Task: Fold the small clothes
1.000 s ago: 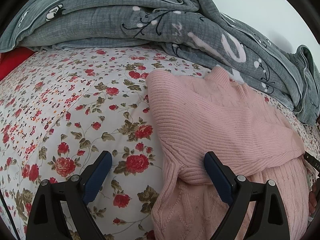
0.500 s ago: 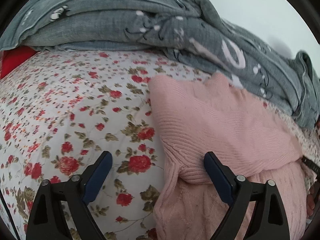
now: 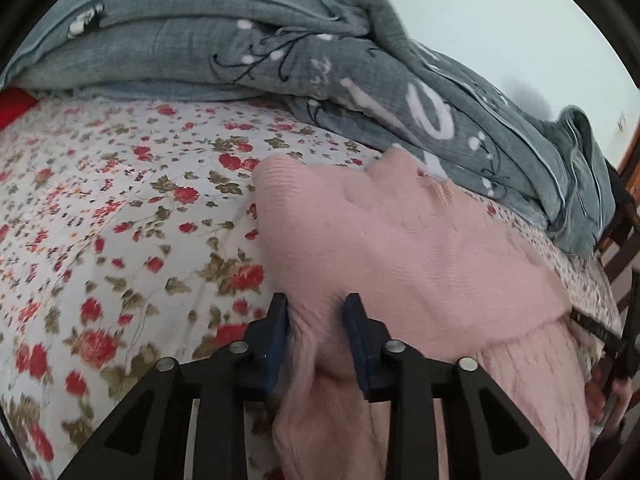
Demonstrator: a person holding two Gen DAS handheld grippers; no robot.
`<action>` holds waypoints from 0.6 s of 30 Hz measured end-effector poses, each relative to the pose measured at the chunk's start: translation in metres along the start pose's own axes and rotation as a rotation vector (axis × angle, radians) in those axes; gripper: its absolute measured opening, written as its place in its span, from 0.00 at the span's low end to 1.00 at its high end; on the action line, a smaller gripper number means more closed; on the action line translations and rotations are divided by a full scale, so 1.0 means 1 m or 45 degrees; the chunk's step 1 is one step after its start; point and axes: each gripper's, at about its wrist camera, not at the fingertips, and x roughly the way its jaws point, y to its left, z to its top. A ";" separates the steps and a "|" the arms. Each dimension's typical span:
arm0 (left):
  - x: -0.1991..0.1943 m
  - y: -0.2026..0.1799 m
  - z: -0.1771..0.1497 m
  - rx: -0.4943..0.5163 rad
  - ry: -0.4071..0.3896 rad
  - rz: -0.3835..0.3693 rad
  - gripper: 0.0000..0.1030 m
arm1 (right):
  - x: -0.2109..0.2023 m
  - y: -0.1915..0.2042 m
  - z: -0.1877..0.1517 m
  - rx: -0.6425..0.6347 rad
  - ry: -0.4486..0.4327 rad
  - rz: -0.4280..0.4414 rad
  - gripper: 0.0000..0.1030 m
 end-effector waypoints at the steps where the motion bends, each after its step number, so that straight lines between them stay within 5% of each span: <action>1: 0.005 0.002 0.006 -0.026 0.010 -0.014 0.41 | 0.000 0.000 0.000 0.003 0.000 0.003 0.68; 3: 0.017 0.006 0.018 -0.058 0.048 -0.053 0.61 | 0.001 -0.003 0.000 0.017 0.001 0.020 0.68; 5: 0.023 0.011 0.026 -0.097 0.021 -0.063 0.63 | 0.001 -0.004 0.000 0.030 0.002 0.033 0.68; 6: 0.026 0.015 0.028 -0.118 0.011 -0.052 0.59 | 0.001 -0.004 0.000 0.030 0.003 0.032 0.68; 8: 0.024 0.027 0.026 -0.193 -0.039 -0.048 0.19 | 0.001 -0.002 0.000 0.023 0.002 0.024 0.68; 9: 0.019 0.036 0.023 -0.251 -0.070 -0.086 0.15 | 0.001 -0.002 0.000 0.020 0.001 0.021 0.68; 13: 0.011 0.050 0.021 -0.335 -0.135 0.079 0.14 | 0.000 -0.002 0.000 0.021 -0.003 0.019 0.68; 18: 0.016 0.067 0.021 -0.419 -0.119 -0.046 0.17 | -0.001 -0.005 0.000 0.042 -0.008 0.036 0.68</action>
